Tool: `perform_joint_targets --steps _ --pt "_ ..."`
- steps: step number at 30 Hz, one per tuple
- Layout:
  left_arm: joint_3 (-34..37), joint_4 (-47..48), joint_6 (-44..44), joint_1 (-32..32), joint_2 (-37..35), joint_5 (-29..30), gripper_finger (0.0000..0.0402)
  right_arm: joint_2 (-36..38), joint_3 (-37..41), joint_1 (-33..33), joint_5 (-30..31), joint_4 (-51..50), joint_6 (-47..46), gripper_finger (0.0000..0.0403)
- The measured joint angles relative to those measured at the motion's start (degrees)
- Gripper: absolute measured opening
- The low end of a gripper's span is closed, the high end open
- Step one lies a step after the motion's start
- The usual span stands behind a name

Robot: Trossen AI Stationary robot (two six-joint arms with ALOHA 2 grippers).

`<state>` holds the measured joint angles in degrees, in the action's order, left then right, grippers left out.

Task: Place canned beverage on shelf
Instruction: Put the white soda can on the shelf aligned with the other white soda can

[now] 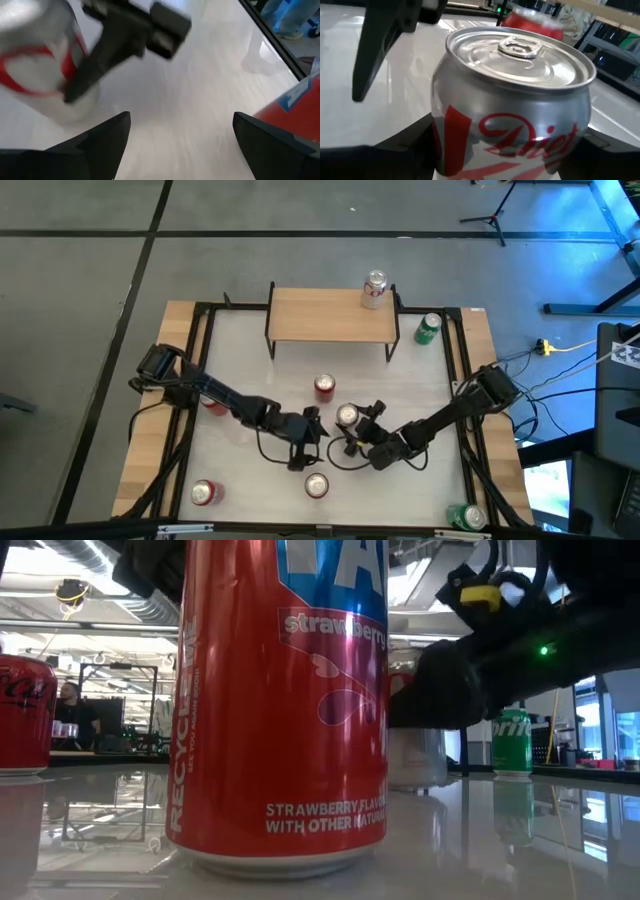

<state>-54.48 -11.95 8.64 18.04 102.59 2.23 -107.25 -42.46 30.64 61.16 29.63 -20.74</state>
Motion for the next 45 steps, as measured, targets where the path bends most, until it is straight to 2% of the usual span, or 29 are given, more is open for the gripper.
perform_joint_targets --steps 3,6,12,23,28,33,36,45 --pt "0.0 -0.1 1.5 1.6 0.0 1.9 0.0341 3.6 0.0 0.2 1.0 -2.6 1.0 0.0291" --pt "0.0 -0.1 1.8 3.6 0.0 6.2 0.0341 8.3 0.0 0.1 1.5 -6.5 3.3 0.0291" --pt "0.0 -0.7 3.2 6.1 0.0 13.1 0.0341 19.9 0.0 -2.1 4.2 -11.0 11.1 0.0292" --pt "0.0 -1.0 3.3 6.2 -0.1 13.6 0.0341 36.6 0.0 -13.4 3.1 -14.8 22.4 0.0291" --pt "0.0 -1.0 3.3 6.1 -0.1 13.6 0.0341 38.0 0.0 -19.9 1.4 -16.5 22.5 0.0292" --pt "0.0 -1.0 3.3 6.1 -0.1 13.6 0.0341 37.6 0.0 -27.5 -5.0 -16.7 20.9 0.0294" --pt "0.0 -1.0 3.3 6.1 -0.1 13.6 0.0341 37.6 0.0 -31.4 -6.7 -17.9 19.1 0.0294" --pt "0.0 -1.0 3.3 6.1 -0.1 13.6 0.0341 37.6 0.0 -40.2 -11.5 -21.5 14.8 0.0293"
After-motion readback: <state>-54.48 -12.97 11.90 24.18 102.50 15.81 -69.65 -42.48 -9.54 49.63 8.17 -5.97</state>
